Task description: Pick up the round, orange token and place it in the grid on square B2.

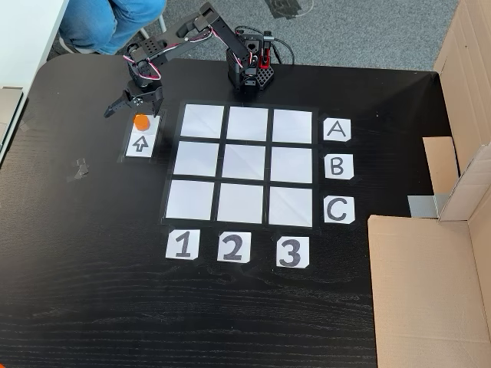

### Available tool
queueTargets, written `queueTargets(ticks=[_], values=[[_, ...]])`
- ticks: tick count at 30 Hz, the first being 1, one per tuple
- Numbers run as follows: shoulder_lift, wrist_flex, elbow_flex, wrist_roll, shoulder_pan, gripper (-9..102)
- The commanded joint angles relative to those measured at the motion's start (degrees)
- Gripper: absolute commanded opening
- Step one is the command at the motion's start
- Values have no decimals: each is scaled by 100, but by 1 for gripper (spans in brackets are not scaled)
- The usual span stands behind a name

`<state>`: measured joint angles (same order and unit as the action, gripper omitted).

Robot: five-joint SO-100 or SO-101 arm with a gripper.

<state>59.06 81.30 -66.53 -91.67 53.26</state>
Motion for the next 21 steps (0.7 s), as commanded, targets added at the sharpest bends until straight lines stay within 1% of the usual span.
queueTargets(ticks=[1,16,17,18,20,21], values=[[-18,-88,255,114,35,65],[-439,-167,554,220,-70,63],[-439,-167,554,237,-79,55],[-439,-176,554,255,-88,40],[-457,-211,554,325,-114,0],[-457,-211,527,334,-114,0]])
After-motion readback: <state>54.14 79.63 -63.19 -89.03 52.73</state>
